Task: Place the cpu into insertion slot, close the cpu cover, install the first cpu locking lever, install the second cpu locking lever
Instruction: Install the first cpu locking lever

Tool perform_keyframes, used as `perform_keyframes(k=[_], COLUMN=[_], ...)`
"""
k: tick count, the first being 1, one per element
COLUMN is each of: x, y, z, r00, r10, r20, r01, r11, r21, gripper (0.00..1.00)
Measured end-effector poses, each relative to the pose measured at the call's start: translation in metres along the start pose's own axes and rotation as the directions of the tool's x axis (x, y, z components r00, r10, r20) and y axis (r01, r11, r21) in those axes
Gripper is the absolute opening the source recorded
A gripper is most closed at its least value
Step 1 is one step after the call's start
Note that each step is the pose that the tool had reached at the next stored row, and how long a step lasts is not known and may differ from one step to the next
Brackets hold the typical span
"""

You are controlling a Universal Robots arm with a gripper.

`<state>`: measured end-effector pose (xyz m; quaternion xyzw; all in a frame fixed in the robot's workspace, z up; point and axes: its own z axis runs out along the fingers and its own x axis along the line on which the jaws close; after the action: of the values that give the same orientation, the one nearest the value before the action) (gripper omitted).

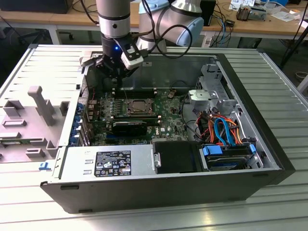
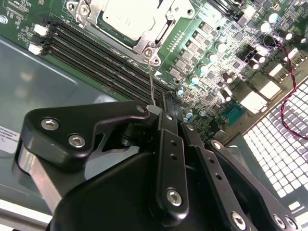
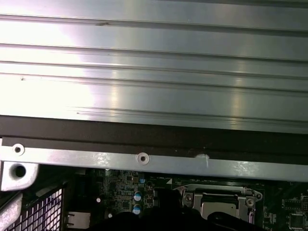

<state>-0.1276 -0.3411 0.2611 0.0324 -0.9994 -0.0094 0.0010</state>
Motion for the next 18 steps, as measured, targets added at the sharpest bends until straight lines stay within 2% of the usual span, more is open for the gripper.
perform_keyframes(k=[14, 18], x=[-0.0082, -0.0126], y=[-0.0006, -0.0008], z=[0.0000, 0.0000], r00=[1.0000, 1.0000], r10=[0.000, 0.000], r20=[0.0000, 0.0000], r01=[0.000, 0.000], r11=[1.0000, 1.0000], r21=[0.0000, -0.0001], gripper=[0.11, 0.11])
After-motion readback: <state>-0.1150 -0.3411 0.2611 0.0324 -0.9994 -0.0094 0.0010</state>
